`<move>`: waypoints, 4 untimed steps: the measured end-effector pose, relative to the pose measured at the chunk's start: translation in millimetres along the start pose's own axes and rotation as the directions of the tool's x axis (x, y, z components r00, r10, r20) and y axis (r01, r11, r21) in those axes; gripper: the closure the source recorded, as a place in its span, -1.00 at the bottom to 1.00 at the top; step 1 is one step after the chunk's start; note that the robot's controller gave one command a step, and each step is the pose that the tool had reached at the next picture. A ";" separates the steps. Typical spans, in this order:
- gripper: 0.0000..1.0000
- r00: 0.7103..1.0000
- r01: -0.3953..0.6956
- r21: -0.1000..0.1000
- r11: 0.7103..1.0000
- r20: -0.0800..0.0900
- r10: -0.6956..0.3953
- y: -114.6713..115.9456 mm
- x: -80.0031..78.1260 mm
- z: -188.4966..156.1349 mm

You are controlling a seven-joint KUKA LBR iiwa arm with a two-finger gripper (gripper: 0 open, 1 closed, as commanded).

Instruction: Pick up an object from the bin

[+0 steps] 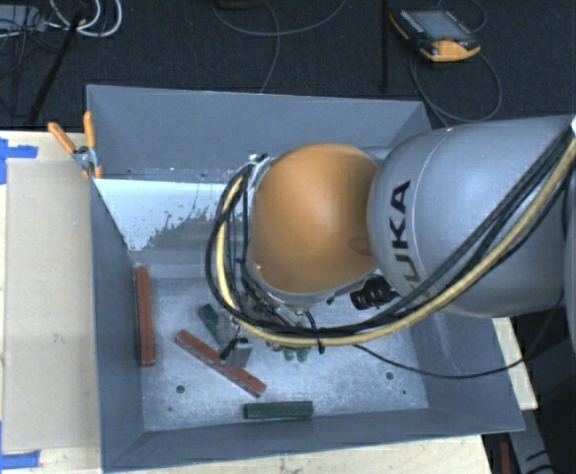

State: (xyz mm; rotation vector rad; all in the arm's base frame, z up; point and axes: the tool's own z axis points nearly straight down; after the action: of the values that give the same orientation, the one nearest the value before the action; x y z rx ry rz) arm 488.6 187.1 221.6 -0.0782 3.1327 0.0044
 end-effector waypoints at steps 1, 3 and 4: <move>-1.00 1.000 0.000 0.002 1.000 -0.008 0.000 -0.4 1.5 4.7; -1.00 0.934 -0.356 0.003 0.934 0.003 0.356 -50.2 -106.5 87.2; -1.00 0.928 -0.373 0.008 0.928 -0.012 0.373 -20.0 -88.4 132.3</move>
Offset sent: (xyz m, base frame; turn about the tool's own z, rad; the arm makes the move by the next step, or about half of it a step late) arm 0.0000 0.0000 0.0000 0.0000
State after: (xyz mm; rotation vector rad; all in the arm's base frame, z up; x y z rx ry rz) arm 579.0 172.0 90.0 0.5204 3.1040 -0.0023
